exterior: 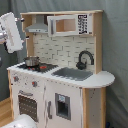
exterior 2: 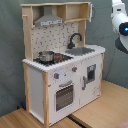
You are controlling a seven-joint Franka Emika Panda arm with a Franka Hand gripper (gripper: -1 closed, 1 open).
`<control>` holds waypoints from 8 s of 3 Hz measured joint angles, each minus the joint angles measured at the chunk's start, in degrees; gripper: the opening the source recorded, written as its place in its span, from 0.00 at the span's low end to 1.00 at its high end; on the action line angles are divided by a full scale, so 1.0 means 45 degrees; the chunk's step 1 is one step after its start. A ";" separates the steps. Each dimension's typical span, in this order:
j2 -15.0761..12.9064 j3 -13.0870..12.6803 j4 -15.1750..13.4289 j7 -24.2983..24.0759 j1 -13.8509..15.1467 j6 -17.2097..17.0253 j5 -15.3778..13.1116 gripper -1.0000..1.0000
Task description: Play with the kitchen
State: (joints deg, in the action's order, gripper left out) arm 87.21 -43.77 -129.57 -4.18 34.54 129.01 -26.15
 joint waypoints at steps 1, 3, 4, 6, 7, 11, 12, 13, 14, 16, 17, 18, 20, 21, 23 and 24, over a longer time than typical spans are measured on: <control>-0.0028 0.0164 -0.0246 -0.0826 -0.0293 -0.0691 -0.0717 1.00; -0.0454 0.0542 -0.0916 -0.3038 -0.0113 -0.1535 -0.1811 1.00; -0.0867 0.0625 -0.0969 -0.3838 0.0769 -0.1239 -0.2090 1.00; -0.0882 0.0591 -0.0766 -0.4140 0.2944 0.0274 -0.2074 1.00; -0.0917 0.0275 -0.0623 -0.4272 0.4005 0.0970 -0.2014 1.00; -0.2823 -0.1904 0.2585 -0.4565 0.6793 0.2103 -0.1897 1.00; -0.3443 -0.2628 0.3446 -0.4557 0.6891 0.2549 -0.1898 1.00; -0.3977 -0.3385 0.4325 -0.4535 0.7180 0.2737 -0.1898 1.00; -0.4556 -0.3745 0.5220 -0.4404 0.7738 0.2934 -0.1898 1.00; -0.5729 -0.4701 0.6924 -0.3849 0.8718 0.3285 -0.1899 1.00; -0.5886 -0.5223 0.7693 -0.3744 0.9628 0.3639 -0.1899 1.00; -0.6014 -0.5024 0.8193 -0.2930 0.9281 0.2729 -0.1920 1.00; -0.5921 -0.4086 0.7714 -0.1427 0.7552 0.1898 -0.2022 1.00; -0.5773 -0.3767 0.7201 -0.0871 0.6517 0.1835 -0.2194 1.00; -0.4882 -0.3980 0.5695 -0.0306 0.4624 0.1939 -0.2833 1.00; -0.4219 -0.4656 0.5093 0.0030 0.4275 0.2420 -0.2986 1.00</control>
State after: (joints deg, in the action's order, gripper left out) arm 68.22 -64.72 -106.65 -4.04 53.78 139.90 -39.59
